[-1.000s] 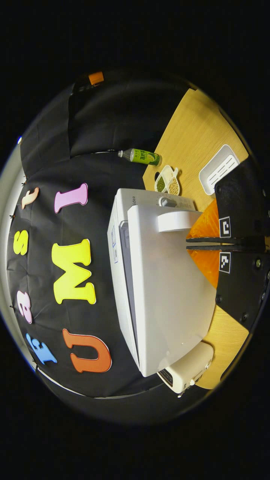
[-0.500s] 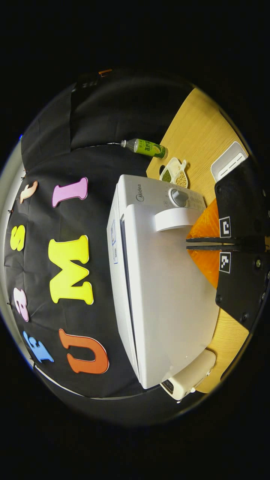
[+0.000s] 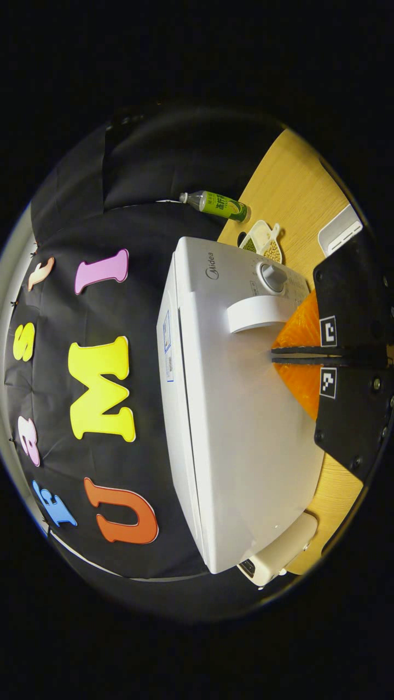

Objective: Open the microwave oven with the left hand, put the food in, and close the microwave oven.

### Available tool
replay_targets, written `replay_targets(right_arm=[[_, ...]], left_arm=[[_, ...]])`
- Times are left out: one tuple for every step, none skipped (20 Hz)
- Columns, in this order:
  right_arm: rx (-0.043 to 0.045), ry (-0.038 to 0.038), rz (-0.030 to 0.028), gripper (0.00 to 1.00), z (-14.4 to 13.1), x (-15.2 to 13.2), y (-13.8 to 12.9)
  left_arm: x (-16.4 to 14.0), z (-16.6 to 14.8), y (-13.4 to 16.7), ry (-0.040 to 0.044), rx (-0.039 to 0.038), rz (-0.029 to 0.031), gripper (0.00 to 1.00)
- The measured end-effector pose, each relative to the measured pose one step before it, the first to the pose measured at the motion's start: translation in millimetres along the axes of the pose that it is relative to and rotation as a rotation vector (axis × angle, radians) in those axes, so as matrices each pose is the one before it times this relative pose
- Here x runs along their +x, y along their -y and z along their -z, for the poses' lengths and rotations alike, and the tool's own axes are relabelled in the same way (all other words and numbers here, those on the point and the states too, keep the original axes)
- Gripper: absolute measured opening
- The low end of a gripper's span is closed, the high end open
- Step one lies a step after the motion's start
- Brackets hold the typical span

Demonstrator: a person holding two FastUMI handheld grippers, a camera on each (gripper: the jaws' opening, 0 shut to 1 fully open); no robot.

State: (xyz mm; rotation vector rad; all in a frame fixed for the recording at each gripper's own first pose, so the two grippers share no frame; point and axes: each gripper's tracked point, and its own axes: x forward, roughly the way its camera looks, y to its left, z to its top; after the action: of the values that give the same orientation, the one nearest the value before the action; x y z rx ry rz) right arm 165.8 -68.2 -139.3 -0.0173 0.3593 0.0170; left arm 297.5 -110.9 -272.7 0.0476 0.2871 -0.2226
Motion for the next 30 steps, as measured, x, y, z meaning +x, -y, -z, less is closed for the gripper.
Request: replay_targets(right_arm=[[0.00388, -0.00057, 0.00392, 1.0, -0.86, 0.55, 0.09], [0.00314, 0.00051, 0.00164, 0.93, -0.07, 2.11, 0.48], [0.00121, 0.0022, 0.00053, 0.93, -0.79, -0.25, -1.32], [-0.00016, 0.00286, 0.00136, 0.92, -1.02, -0.48, -1.02], [-0.00057, 0.00221, -0.00286, 0.92, -1.32, -0.84, -2.07], [-0.00272, 0.00511, -0.00074, 0.92, -0.51, -0.14, -1.51], [-0.00144, 0.00243, 0.00235, 0.92, -1.35, -1.33, 0.03], [-0.00385, 0.00443, 0.0006, 0.92, -0.41, -0.93, -1.13], [-0.00272, 0.00621, 0.00424, 0.92, -2.09, -1.47, 0.66], [-0.0025, 0.00707, 0.00025, 0.92, -2.02, -1.2, -1.45], [-0.00611, 0.00369, 0.00172, 1.0, -2.0, -1.47, -1.39], [-0.00441, 0.00561, -0.00124, 0.92, -1.79, -0.48, -1.73], [-0.00128, 0.00659, 0.00195, 0.92, -1.95, -1.5, -1.09], [-0.00048, 0.00328, -0.00211, 0.92, -1.83, -0.69, -1.79], [0.00028, 0.0041, -0.00305, 0.92, -1.32, -0.81, -2.67], [-0.00111, 0.00554, -0.00257, 0.92, -1.92, 0.0, -2.42], [-0.00099, 0.00828, -0.00217, 0.93, -3.34, -1.16, -2.15], [-0.00223, 0.00664, -0.00182, 0.92, -1.91, 0.66, -2.86], [-0.00339, 0.00725, -0.00216, 1.0, -2.68, 0.16, -2.62], [-0.00265, 0.00958, -0.00131, 1.0, -2.86, -0.54, -2.89], [-0.0015, 0.01275, -0.00445, 1.0, -4.38, -1.25, -3.29], [-0.00242, 0.01095, -0.00262, 1.0, -3.51, 0.36, -4.02], [-0.00036, 0.00785, -0.00509, 1.0, -2.61, -1.14, -4.01], [0.00185, 0.00632, -0.00522, 0.92, -1.93, -0.93, -5.42], [0.00176, 0.00418, -0.00694, 0.92, -1.88, -1.77, -4.45], [-0.00003, 0.0065, -0.00372, 0.92, -1.85, -0.91, -4.68], [-0.00335, 0.00605, -0.00321, 0.92, -2.13, -0.84, -4.29], [-0.0022, 0.01091, -0.00254, 1.0, -4.04, -1.58, -4.65], [-0.00143, 0.01207, -0.00322, 0.92, -4.0, -2.71, -4.7], [-0.00167, 0.01188, -0.00395, 0.92, -2.3, -1.73, -4.85]], left_arm=[[-1.0, -0.42, -0.21, 0.00002, -0.0002, -0.00008, 0.0], [-0.13, -0.65, 0.49, -0.00023, -0.00063, 0.00039, 0.0], [0.24, 0.22, -0.14, 0.00014, 0.00064, -0.00087, 0.0], [1.28, -0.54, 0.02, 0.00294, 0.00268, -0.00076, 0.0], [2.27, -0.33, -0.93, -0.00075, -0.00138, -0.00536, 0.0], [5.87, -4.36, 1.17, 0.0087, -0.00142, 0.00844, 0.0], [1.54, 9.26, 1.0, -0.05001, -0.01696, -0.01611, 0.0], [2.43, 0.53, -3.75, 0.02268, -0.00358, 0.00168, 0.0], [0.19, 1.63, -0.67, -0.01575, 0.00431, -0.00285, 0.0], [-0.31, -1.59, 0.52, 0.00685, -0.00207, -0.00593, 0.1], [0.83, 1.5, -1.21, -0.01012, 0.00215, -0.00329, 0.0], [-0.77, -0.17, -0.39, -0.00163, -0.00061, 0.00088, 0.1], [-1.27, 0.81, 0.93, -0.00332, -0.00167, 0.00262, 0.0], [-3.21, -0.6, -0.78, -0.00063, -0.00017, -0.00467, 0.0], [-4.6, -1.19, -1.51, 0.00022, 0.00236, -0.00667, 0.0], [-4.91, -1.08, -0.96, -0.00067, 0.00116, -0.00427, 0.0], [-4.68, -1.19, 2.11, -0.00451, -0.00598, 0.01446, 0.0], [-6.69, 0.01, -3.29, -0.00071, 0.00974, -0.02092, 0.0], [-10.09, 1.83, -8.54, -0.01203, 0.0254, -0.02431, 0.45], [-11.58, -5.69, -1.33, 0.00602, 0.00504, 0.00148, 0.71], [-9.32, -0.45, -3.83, 0.01967, -0.00348, -0.00141, 0.97], [-10.85, -5.94, -2.16, 0.01518, -0.0046, 0.00427, 0.96], [-10.54, -5.74, -2.64, 0.00856, -0.0004, -0.00148, 0.96], [-10.5, -5.95, -5.53, 0.01426, 0.00174, -0.00959, 0.97], [-10.49, -6.78, -1.62, 0.01245, -0.00554, 0.0013, 0.97], [-10.45, -7.66, -2.13, 0.01252, -0.00041, -0.00085, 0.96], [-10.54, -7.1, -2.99, 0.01345, 0.00028, -0.00039, 0.97], [-9.95, -8.54, -3.19, 0.0143, -0.00482, 0.00377, 0.97], [-11.13, -8.29, -3.34, 0.01492, -0.00876, 0.00088, 0.96], [-11.37, -8.51, -4.8, 0.01158, -0.00725, 0.00058, 0.96]])
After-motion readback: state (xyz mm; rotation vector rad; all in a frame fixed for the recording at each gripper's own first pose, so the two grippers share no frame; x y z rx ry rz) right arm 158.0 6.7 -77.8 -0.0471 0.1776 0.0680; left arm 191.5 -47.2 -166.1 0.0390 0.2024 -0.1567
